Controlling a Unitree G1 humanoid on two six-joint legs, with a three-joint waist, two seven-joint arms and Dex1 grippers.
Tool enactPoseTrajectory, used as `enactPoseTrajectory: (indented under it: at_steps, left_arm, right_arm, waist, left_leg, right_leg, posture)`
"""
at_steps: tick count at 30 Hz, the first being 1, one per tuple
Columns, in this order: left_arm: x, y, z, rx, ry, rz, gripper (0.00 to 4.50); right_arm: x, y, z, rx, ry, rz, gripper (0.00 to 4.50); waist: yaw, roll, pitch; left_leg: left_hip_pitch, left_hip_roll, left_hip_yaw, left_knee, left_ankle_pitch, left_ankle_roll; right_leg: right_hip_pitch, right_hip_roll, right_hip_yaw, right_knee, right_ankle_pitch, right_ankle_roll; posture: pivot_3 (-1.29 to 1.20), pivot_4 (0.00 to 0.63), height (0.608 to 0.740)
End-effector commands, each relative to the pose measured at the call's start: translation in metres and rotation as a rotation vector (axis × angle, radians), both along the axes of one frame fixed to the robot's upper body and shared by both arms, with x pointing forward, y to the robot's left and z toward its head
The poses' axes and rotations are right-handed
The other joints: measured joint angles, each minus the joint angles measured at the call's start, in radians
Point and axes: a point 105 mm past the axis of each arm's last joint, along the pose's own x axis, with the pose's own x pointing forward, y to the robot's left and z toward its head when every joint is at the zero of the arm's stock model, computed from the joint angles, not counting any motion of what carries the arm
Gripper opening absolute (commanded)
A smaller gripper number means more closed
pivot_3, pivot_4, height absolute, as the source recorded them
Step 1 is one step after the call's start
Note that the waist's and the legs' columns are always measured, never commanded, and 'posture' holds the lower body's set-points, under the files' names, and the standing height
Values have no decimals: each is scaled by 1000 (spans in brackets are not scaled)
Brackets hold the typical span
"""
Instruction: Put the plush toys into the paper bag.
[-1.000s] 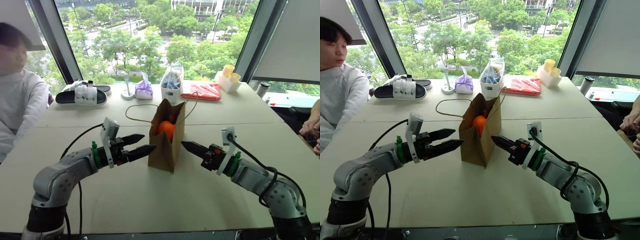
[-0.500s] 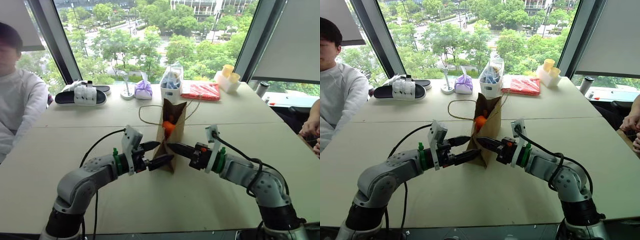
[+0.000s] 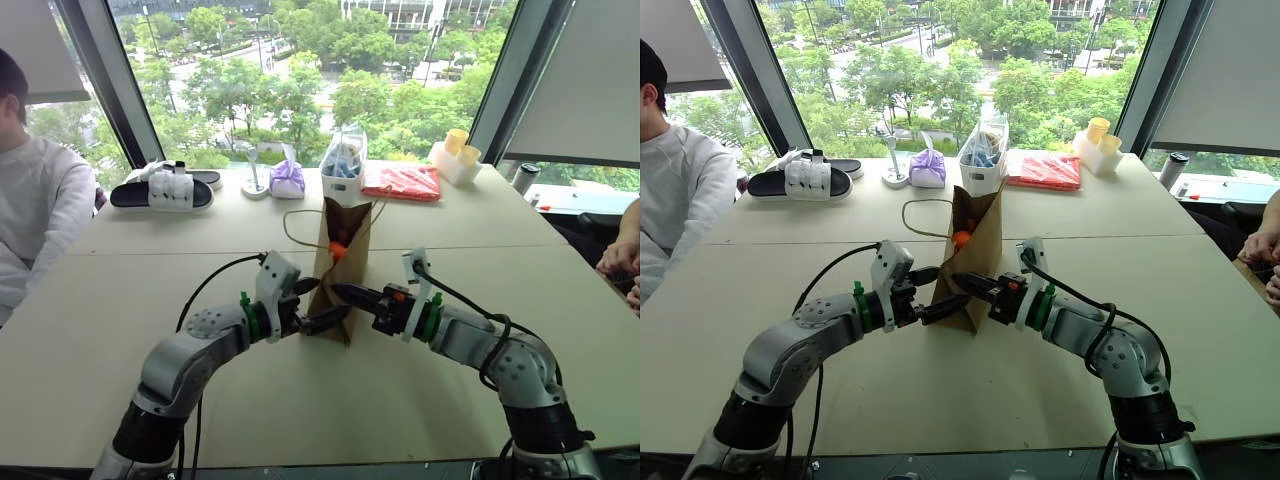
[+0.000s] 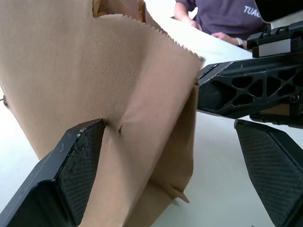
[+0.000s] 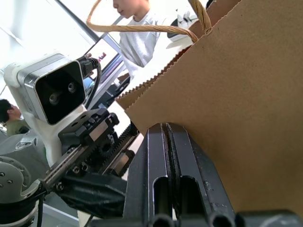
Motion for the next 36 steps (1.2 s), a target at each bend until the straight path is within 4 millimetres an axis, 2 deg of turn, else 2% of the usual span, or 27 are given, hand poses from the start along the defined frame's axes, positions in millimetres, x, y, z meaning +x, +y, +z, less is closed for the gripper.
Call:
enactPoseTrajectory:
  at_steps: [1, 3, 10, 18, 22, 27, 29, 33, 36]
  left_arm:
    - [5, -11, 7, 4, -56, -4, 4240]
    - [8, -12, 9, -11, -54, 11, 3626]
    - [11, -11, 8, 7, -64, 22, 172]
    - [14, -11, 23, -10, -139, -23, 78]
    - [1, -14, 52, -33, -281, -245, 78]
    - [2, -8, 72, 15, -356, -477, 78]
    - [8, -3, 69, 71, -371, -532, 78]
    - [44, 12, 52, 170, -398, -489, 78]
    - [64, 20, 35, 248, -423, -443, 78]
  right_arm:
    - [1, 0, 19, 53, -65, 3, 16]
    - [-1, 1, 22, 67, -69, 12, 0]
    - [-22, -6, 40, 178, -90, 77, 0]
    - [-36, -28, 41, 224, -83, 21, 0]
    - [-36, -54, 34, 205, -69, -75, 0]
    - [-38, -87, 25, 149, -55, -173, 0]
    - [-41, -94, 23, 126, -56, -196, 0]
    - [-56, -101, 21, 110, -56, -216, 0]
    - [-70, -98, 19, 111, -49, -218, 0]
  waist:
    - [-1, 0, 0]
    - [-2, 0, 0]
    - [-2, 0, 0]
    - [0, 0, 0]
    - [-1, 0, 0]
    - [1, 0, 0]
    - [-3, 0, 0]
    - [0, 0, 0]
    - [1, 0, 0]
  left_leg:
    - [0, 0, 0, 0, 0, 0]
    - [0, 0, 0, 0, 0, 0]
    - [0, 0, -1, 0, 0, 0]
    - [0, 0, -1, 0, 0, 0]
    - [0, 0, 1, 0, 0, 0]
    - [-1, 0, 3, 0, 0, 0]
    - [0, 0, 3, 0, 0, 0]
    - [0, 1, 3, 0, 0, 1]
    - [0, 0, 2, 0, 0, 1]
  right_leg:
    - [0, 0, 0, 0, 0, 0]
    - [0, 0, 0, 0, 0, 0]
    - [-1, 0, 0, 0, 0, 0]
    - [0, 0, 0, 0, 0, 0]
    - [0, 0, -1, 0, 0, 0]
    - [1, 0, -1, -2, 0, 0]
    - [2, 0, -1, -2, 0, 0]
    - [1, 0, -2, -2, 0, 0]
    - [2, 0, -2, -2, 0, 0]
  posture:
    - [0, 150, 740]
    - [0, 150, 740]
    - [0, 150, 740]
    - [0, 150, 740]
    - [0, 150, 740]
    - [0, 150, 740]
    - [0, 150, 740]
    - [0, 150, 740]
    - [0, 150, 740]
